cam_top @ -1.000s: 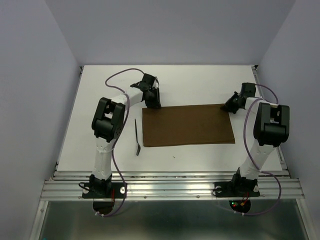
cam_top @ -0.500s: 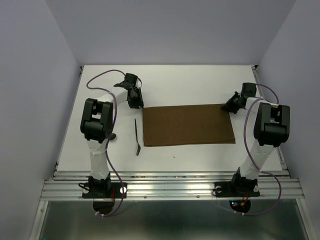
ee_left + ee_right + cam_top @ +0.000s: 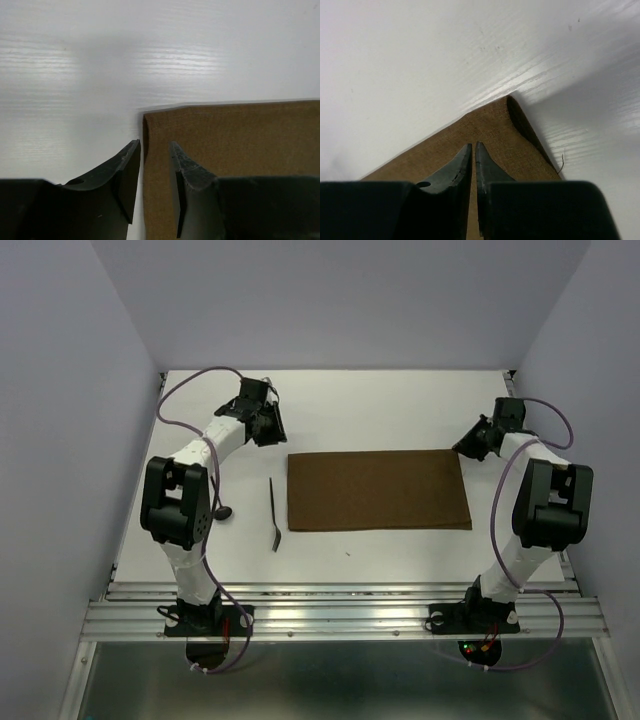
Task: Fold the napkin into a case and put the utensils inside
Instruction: Smooth out the rectangle-folded napkin at the center of the board.
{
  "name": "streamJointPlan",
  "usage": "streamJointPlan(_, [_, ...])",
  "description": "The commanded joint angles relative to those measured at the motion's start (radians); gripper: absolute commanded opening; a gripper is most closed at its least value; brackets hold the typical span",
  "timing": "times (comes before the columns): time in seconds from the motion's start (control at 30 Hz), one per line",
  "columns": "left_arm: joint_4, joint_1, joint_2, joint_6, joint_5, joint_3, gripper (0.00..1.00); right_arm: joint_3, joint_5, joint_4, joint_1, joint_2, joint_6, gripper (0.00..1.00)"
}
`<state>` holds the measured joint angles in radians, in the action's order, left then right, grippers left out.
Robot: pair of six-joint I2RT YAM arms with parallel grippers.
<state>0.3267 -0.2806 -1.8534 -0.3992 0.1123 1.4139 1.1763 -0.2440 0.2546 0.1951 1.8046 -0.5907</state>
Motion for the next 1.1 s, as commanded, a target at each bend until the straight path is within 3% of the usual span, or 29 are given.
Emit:
streamJointPlan(0.0, [-0.038, -0.041, 0.016, -0.012, 0.061, -0.013, 0.41, -0.010, 0.008, 0.018, 0.006, -0.074, 0.019, 0.14])
streamJointPlan(0.13, [-0.038, -0.052, -0.056, -0.015, 0.076, 0.013, 0.41, -0.033, 0.067, 0.064, 0.006, -0.140, 0.038, 0.27])
streamJointPlan(0.5, [-0.032, -0.052, -0.190, -0.024, 0.035, 0.046, 0.40, -0.130, 0.140, 0.124, 0.006, -0.251, 0.092, 0.29])
streamJointPlan(0.53, [-0.032, -0.052, -0.196, -0.024, 0.038, 0.054, 0.40, -0.135, 0.162, 0.135, 0.006, -0.252, 0.106, 0.33])
streamJointPlan(0.63, [-0.031, -0.055, -0.196, -0.020, 0.038, 0.054, 0.40, -0.118, 0.221, 0.230, 0.006, -0.243, 0.167, 0.67])
streamJointPlan(0.67, [-0.029, -0.055, -0.191, -0.021, 0.038, 0.054, 0.40, -0.118, 0.238, 0.262, 0.006, -0.241, 0.190, 0.70])
streamJointPlan(0.77, [-0.018, -0.057, -0.172, -0.024, 0.046, 0.065, 0.40, -0.129, 0.307, 0.296, 0.006, -0.222, 0.221, 0.71])
streamJointPlan(0.9, [0.003, -0.060, -0.138, -0.026, 0.047, 0.083, 0.40, -0.150, 0.220, 0.288, -0.022, -0.165, 0.238, 0.70])
streamJointPlan(1.07, [0.035, -0.063, -0.081, -0.023, 0.043, 0.112, 0.40, -0.150, 0.239, 0.302, -0.074, -0.077, 0.250, 0.69])
